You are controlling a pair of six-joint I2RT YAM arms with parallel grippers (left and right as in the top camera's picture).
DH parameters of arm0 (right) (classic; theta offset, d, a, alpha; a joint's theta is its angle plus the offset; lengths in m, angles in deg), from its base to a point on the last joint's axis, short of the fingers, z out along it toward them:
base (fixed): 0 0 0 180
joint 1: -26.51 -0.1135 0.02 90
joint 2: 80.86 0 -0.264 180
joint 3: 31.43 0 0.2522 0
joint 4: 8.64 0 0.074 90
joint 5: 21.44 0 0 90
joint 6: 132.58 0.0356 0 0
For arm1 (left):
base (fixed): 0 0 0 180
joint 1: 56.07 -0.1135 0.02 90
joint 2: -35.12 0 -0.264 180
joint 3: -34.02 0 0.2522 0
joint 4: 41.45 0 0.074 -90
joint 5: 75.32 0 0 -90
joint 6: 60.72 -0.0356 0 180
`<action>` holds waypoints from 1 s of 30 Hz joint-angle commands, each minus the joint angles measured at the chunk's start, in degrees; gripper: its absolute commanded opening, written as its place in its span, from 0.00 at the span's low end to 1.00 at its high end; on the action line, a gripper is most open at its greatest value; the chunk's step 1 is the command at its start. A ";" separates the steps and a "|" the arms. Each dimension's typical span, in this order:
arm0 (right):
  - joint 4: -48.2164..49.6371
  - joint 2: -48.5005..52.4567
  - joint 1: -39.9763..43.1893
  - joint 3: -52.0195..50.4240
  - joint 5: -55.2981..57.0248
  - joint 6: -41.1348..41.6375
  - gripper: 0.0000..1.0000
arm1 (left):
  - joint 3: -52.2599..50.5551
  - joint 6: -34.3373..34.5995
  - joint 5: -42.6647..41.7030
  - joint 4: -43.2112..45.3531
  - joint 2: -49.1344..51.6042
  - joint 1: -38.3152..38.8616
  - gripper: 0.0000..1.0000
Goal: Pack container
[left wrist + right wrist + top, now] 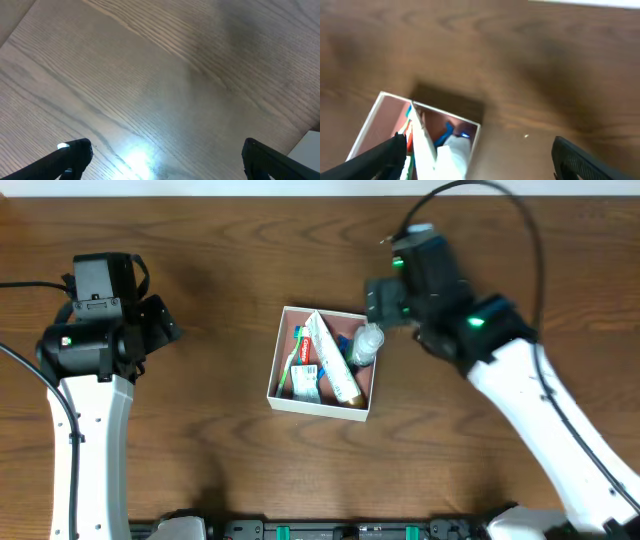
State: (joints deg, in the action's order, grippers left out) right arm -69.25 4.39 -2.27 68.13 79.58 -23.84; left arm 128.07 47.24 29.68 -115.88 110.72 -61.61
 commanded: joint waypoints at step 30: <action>-4.96 -8.79 11.04 0.68 5.25 -7.78 0.99 | 0.20 -0.52 0.52 -0.17 0.17 -0.28 0.98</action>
State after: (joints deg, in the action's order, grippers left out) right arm -74.61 -1.05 6.26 68.13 83.47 -28.32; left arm 128.07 47.24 29.68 -115.88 110.72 -61.61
